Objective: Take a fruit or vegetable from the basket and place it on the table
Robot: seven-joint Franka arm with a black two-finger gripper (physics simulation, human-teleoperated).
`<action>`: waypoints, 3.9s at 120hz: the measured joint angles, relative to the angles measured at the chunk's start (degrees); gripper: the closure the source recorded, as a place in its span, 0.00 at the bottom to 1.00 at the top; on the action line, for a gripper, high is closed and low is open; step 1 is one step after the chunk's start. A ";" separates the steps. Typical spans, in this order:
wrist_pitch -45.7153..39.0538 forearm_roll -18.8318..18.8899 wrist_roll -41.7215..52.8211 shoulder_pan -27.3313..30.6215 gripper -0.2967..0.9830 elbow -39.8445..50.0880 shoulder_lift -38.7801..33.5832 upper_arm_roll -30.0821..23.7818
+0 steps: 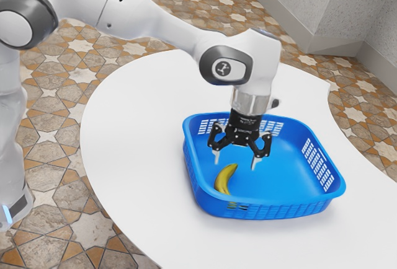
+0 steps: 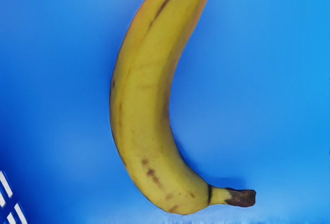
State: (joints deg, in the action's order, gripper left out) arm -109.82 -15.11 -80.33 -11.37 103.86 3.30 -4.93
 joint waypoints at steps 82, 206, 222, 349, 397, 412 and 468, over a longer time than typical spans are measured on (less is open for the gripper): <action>-4.65 -4.72 4.03 0.90 0.23 5.53 1.05 0.05; -5.69 -6.38 6.25 1.69 0.24 5.60 4.79 0.09; -5.72 -7.38 6.65 1.95 0.27 5.52 5.52 0.09; -5.57 -7.43 7.71 2.77 0.62 4.61 6.08 0.09; -5.44 3.63 5.96 3.03 0.62 0.23 -5.85 0.16; -5.23 7.72 4.80 8.53 0.62 -0.97 -7.84 0.27; -5.02 9.98 2.64 27.29 0.62 -15.82 7.84 3.75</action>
State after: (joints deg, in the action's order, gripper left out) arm -114.83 -5.14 -77.69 15.92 88.04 11.14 -1.18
